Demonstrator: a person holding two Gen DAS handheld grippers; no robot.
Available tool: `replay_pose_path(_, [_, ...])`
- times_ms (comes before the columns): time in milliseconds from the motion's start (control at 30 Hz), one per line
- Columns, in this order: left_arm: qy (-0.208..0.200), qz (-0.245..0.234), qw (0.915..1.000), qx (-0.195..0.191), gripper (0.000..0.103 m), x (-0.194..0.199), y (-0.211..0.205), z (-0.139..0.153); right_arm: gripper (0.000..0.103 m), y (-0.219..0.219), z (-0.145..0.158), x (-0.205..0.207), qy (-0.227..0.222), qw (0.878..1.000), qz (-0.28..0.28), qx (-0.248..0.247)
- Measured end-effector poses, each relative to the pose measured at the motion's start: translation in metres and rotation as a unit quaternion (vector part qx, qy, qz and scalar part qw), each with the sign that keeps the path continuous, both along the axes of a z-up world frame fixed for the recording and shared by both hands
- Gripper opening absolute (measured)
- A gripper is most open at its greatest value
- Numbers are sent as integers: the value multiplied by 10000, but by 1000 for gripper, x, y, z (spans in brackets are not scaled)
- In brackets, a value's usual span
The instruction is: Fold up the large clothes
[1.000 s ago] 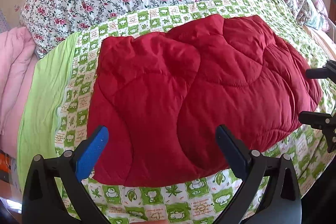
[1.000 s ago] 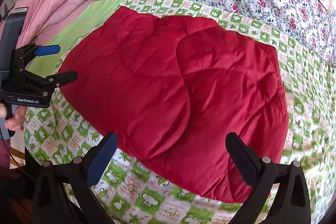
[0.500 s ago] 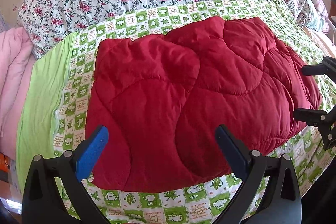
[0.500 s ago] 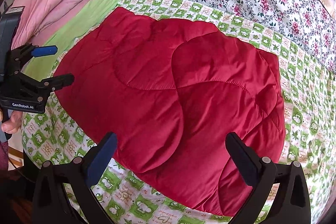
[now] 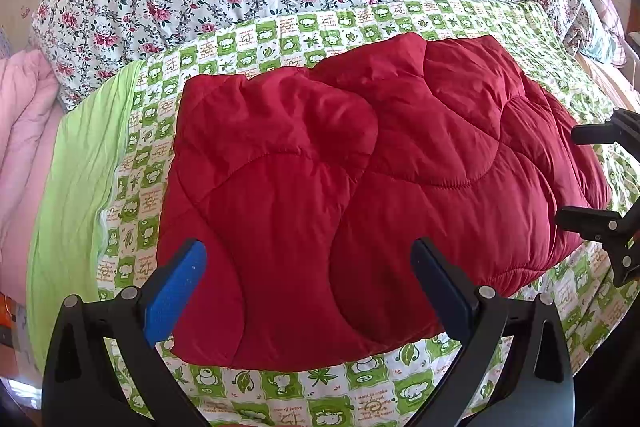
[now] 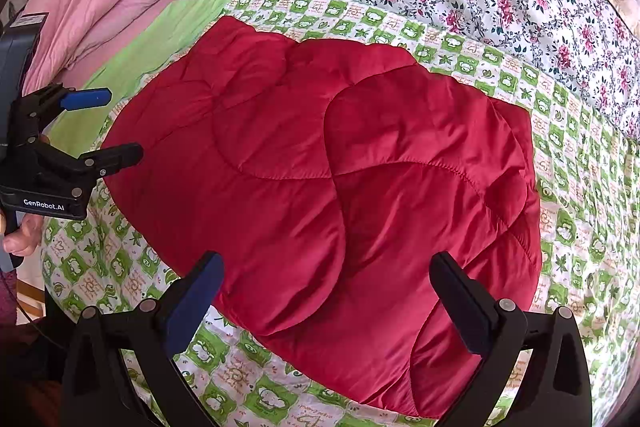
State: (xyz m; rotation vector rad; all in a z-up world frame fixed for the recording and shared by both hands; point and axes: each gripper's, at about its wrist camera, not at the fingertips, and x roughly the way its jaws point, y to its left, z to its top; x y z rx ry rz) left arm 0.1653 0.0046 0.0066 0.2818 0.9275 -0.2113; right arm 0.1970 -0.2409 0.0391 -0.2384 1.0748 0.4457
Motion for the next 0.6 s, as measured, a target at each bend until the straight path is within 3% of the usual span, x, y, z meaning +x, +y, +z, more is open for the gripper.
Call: replay_pose_path(600, [23,-65,10000,-60,102,5,-6,3,103,-3,4,4,-35,10000,-66,-26])
